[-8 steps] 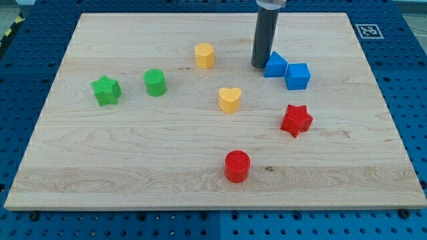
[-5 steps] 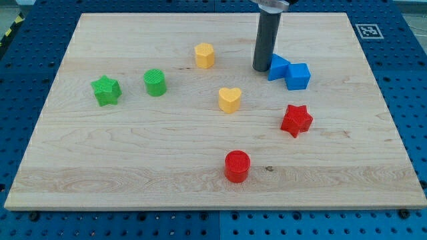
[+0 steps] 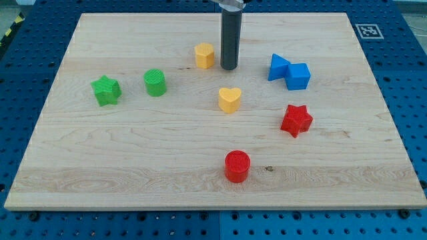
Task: Move the arm to the top side of the yellow hexagon
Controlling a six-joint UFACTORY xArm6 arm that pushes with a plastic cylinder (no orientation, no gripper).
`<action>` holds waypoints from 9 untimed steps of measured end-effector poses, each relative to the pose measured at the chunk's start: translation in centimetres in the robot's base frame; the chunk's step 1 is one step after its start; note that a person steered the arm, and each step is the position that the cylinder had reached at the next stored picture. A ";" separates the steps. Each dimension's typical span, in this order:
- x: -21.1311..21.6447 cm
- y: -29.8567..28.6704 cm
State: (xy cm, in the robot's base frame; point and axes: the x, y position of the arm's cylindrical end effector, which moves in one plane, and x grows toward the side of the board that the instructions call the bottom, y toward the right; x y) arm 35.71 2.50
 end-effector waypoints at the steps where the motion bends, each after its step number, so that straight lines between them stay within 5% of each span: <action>1: 0.4 0.0; 3: -0.6 0.0; 6: -9.7 -2.2; 9: -8.3 -5.3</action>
